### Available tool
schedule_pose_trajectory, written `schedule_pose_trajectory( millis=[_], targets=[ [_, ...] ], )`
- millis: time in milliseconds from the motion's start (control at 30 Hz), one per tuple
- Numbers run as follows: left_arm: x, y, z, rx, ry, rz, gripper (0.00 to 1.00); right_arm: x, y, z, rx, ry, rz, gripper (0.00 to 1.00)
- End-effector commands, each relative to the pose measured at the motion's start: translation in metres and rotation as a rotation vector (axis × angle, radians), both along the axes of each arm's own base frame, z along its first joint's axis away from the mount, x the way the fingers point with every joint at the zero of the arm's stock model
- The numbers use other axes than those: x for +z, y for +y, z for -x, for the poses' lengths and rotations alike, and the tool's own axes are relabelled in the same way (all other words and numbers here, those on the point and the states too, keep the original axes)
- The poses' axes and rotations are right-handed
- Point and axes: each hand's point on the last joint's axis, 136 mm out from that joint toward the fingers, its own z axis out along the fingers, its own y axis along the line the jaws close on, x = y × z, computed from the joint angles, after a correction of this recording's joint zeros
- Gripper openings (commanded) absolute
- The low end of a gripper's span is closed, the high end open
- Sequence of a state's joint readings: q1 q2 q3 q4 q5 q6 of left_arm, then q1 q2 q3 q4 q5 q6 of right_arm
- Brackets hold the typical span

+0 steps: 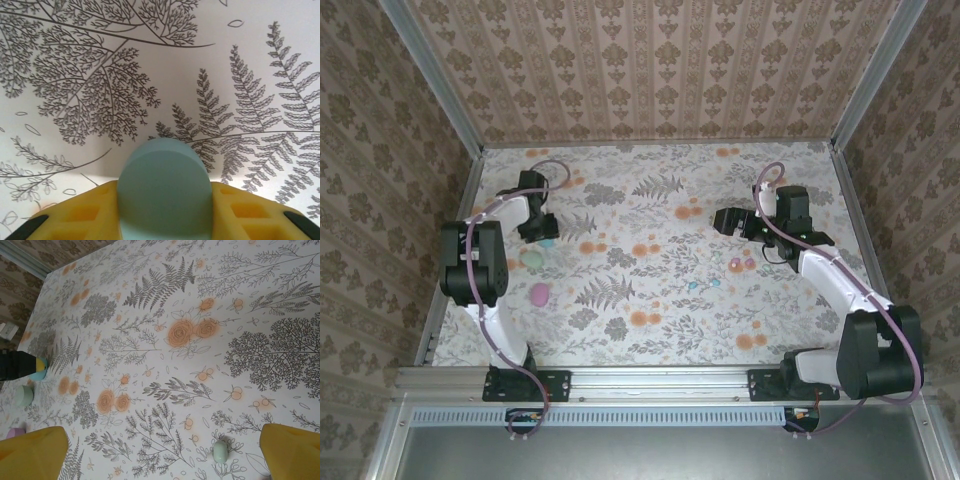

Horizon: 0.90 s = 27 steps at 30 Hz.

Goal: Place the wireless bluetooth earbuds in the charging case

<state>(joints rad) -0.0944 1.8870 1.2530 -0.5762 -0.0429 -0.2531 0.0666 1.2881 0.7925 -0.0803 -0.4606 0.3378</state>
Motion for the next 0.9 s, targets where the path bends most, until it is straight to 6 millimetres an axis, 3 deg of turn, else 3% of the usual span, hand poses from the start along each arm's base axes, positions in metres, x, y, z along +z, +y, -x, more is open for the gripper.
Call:
schedule_pose_trajectory(
  millis=[0, 100, 300, 367, 467, 633, 867],
  targets=[
    [0.009, -0.026, 0.000, -0.105, 0.008, 0.050, 0.37, 0.013, 0.004, 0.001, 0.011, -0.035, -0.014, 1.00],
    [0.018, -0.063, 0.005, -0.231, -0.001, 0.117, 0.36, 0.008, 0.005, 0.003, 0.009, -0.029, -0.026, 1.00],
    [0.033, -0.176, 0.041, -0.610, -0.012, 0.266, 0.36, -0.006, 0.003, 0.008, 0.000, 0.003, -0.024, 1.00],
    [0.029, -0.205, 0.056, -0.721, 0.003, 0.264, 0.36, -0.010, 0.001, 0.010, -0.009, 0.015, -0.016, 1.00],
    [0.020, -0.232, 0.072, -0.814, 0.040, 0.272, 0.36, -0.012, -0.002, 0.011, -0.025, 0.020, -0.008, 1.00],
    [0.015, -0.256, 0.086, -0.907, 0.054, 0.282, 0.36, -0.015, -0.007, 0.016, -0.055, 0.019, 0.004, 1.00],
    [0.004, -0.244, 0.075, -0.717, 0.095, 0.217, 0.35, -0.021, -0.012, 0.021, -0.083, 0.030, 0.021, 1.00]
  ],
)
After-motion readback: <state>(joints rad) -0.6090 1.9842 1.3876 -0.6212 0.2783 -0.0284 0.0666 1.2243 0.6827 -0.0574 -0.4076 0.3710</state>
